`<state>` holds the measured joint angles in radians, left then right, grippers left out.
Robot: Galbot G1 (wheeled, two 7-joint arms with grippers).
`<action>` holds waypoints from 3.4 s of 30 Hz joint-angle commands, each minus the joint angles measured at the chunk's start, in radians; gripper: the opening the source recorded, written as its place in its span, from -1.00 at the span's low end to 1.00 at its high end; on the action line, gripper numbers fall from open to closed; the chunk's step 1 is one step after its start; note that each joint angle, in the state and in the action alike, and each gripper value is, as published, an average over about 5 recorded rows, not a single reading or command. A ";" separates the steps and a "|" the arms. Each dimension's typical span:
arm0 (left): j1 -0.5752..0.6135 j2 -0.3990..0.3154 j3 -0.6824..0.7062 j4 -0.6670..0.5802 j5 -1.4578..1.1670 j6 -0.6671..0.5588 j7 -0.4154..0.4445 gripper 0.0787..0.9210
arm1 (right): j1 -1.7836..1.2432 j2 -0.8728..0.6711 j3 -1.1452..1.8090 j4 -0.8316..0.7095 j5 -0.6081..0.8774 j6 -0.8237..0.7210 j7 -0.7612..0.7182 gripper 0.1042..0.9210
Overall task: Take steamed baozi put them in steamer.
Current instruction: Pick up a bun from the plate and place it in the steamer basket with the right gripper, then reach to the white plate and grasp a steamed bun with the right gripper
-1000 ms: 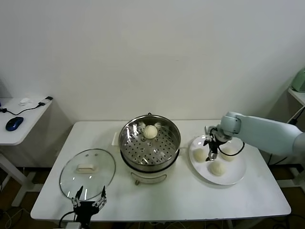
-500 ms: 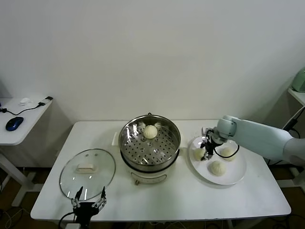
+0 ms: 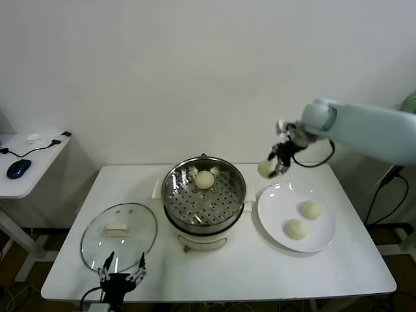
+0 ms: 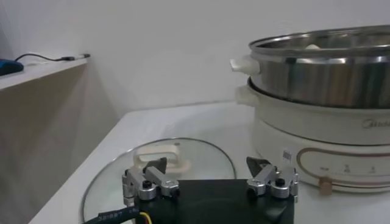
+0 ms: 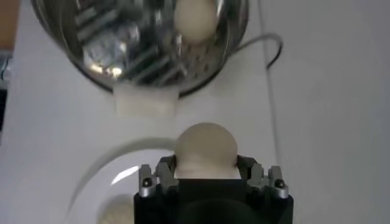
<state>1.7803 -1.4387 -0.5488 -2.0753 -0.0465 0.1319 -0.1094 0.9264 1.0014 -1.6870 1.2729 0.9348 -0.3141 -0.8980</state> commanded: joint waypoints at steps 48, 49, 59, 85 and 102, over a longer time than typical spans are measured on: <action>0.032 0.001 -0.006 -0.055 -0.014 -0.004 -0.012 0.77 | 0.147 0.064 -0.148 0.031 -0.011 0.167 -0.194 0.76; 0.031 0.000 -0.005 -0.055 -0.014 -0.004 -0.012 0.77 | 0.186 0.010 -0.184 0.056 -0.031 0.180 -0.212 0.76; 0.026 -0.010 -0.002 -0.059 -0.011 0.001 -0.009 0.77 | 0.040 -0.414 -0.281 0.219 -0.365 0.135 -0.125 0.76; 0.056 -0.040 -0.017 -0.057 0.015 -0.006 -0.012 0.77 | -0.657 -0.315 0.259 -0.056 -0.550 -0.031 0.076 0.76; 0.071 -0.041 -0.011 -0.058 0.022 -0.004 -0.014 0.77 | -0.666 -0.283 0.303 -0.075 -0.571 -0.021 0.044 0.50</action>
<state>1.8531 -1.4805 -0.5566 -2.1374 -0.0220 0.1301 -0.1235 0.2776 0.7116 -1.4097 1.2107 0.3774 -0.3311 -0.8498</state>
